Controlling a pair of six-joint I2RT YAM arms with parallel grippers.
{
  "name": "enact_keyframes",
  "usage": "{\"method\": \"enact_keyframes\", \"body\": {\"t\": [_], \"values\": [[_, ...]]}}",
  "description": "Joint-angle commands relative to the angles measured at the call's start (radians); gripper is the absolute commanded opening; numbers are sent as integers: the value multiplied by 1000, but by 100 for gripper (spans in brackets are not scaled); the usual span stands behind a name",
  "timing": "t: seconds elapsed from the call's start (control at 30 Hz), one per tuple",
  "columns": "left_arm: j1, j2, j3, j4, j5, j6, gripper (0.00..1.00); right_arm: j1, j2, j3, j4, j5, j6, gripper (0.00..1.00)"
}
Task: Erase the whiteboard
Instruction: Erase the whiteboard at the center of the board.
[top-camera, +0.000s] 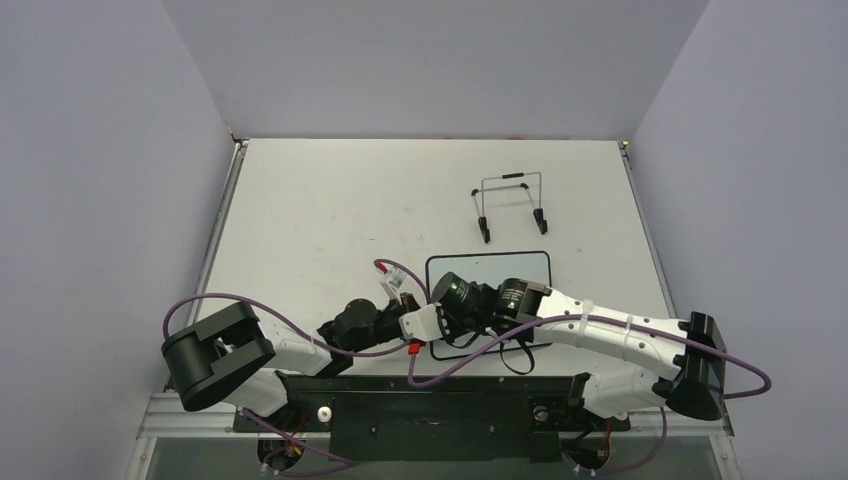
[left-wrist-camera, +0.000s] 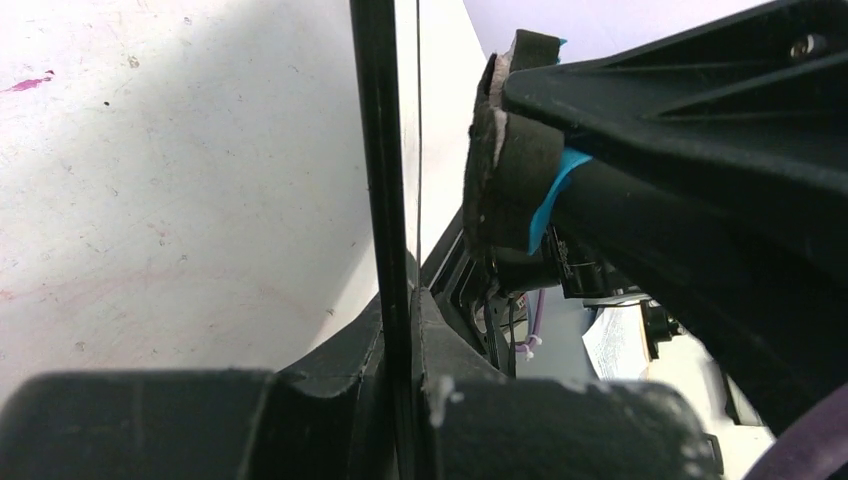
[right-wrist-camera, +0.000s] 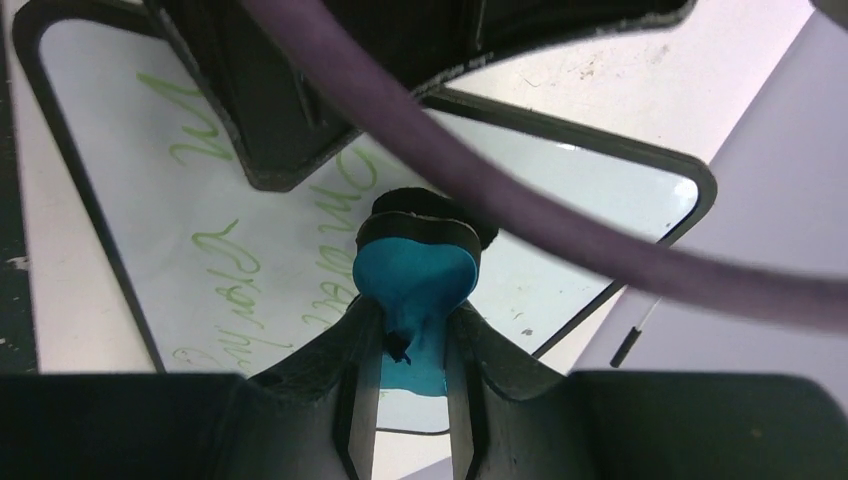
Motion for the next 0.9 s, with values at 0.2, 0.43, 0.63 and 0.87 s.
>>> {"method": "enact_keyframes", "body": {"t": [0.2,0.43,0.63,0.87], "values": [[9,10,59,158,44,-38,0,83,127,64,101,222,40,0],[11,7,57,155,45,-37,0,103,146,77,163,310,73,0],[12,12,63,157,48,-37,0,108,154,81,174,314,92,0],[19,-1,52,157,47,-38,0,146,133,43,39,163,24,0]]}}
